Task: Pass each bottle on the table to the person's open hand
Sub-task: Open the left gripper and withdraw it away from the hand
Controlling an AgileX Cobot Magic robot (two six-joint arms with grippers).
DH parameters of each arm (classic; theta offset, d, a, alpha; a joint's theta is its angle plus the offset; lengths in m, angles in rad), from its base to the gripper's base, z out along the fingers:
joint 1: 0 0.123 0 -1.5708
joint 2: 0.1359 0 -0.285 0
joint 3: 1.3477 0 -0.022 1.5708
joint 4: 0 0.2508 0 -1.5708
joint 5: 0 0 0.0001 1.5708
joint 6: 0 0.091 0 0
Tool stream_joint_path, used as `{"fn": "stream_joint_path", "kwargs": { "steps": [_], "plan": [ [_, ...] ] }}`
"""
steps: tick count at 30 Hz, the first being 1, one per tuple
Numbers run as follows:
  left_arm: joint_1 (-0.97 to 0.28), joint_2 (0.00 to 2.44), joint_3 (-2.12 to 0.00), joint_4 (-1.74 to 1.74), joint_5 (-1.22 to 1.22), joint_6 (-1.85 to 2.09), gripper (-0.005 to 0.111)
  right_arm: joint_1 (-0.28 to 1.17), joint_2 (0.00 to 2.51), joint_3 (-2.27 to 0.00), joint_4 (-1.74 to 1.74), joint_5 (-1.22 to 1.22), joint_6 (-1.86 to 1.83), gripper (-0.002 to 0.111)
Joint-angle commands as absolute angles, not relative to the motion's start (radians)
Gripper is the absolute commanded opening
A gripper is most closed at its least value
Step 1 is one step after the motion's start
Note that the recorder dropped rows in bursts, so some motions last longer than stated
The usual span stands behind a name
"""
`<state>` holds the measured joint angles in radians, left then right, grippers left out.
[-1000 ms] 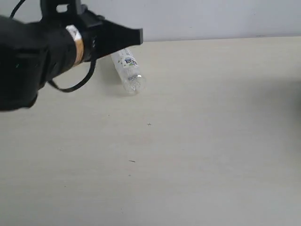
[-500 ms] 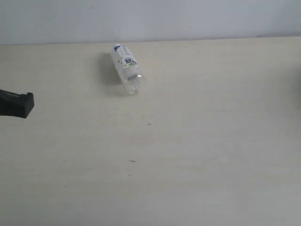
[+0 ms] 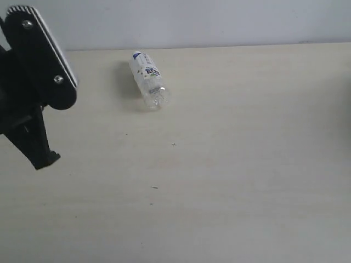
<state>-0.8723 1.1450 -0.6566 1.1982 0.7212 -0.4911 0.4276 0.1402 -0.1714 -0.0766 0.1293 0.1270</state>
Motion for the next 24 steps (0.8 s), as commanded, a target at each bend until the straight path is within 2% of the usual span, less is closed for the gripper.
{"fn": "stream_joint_path", "kwargs": {
  "steps": [1,5,9,14,19,24],
  "plan": [
    [-0.836,1.157,-0.725,0.892,0.528,-0.392,0.000,0.424,0.136,-0.167,-0.078,0.128,0.127,0.000],
    [-0.836,1.080,-0.651,0.807,0.249,-0.399,0.000,0.424,0.136,-0.167,-0.078,0.128,0.127,0.000],
    [-0.785,0.983,-0.549,0.800,0.011,-0.463,0.000,0.424,0.136,-0.167,-0.078,0.128,0.127,0.000],
    [-0.634,0.914,-0.488,0.794,-0.085,-0.519,0.000,0.424,0.136,-0.167,-0.078,0.128,0.127,0.000],
    [-0.461,0.841,-0.372,0.769,-0.430,-0.558,0.000,0.424,0.136,-0.167,-0.078,0.128,0.127,0.000],
    [-0.350,0.755,-0.234,0.743,-0.501,-0.559,0.000,0.424,0.136,-0.167,-0.080,0.128,0.127,0.000]
  ]
}}
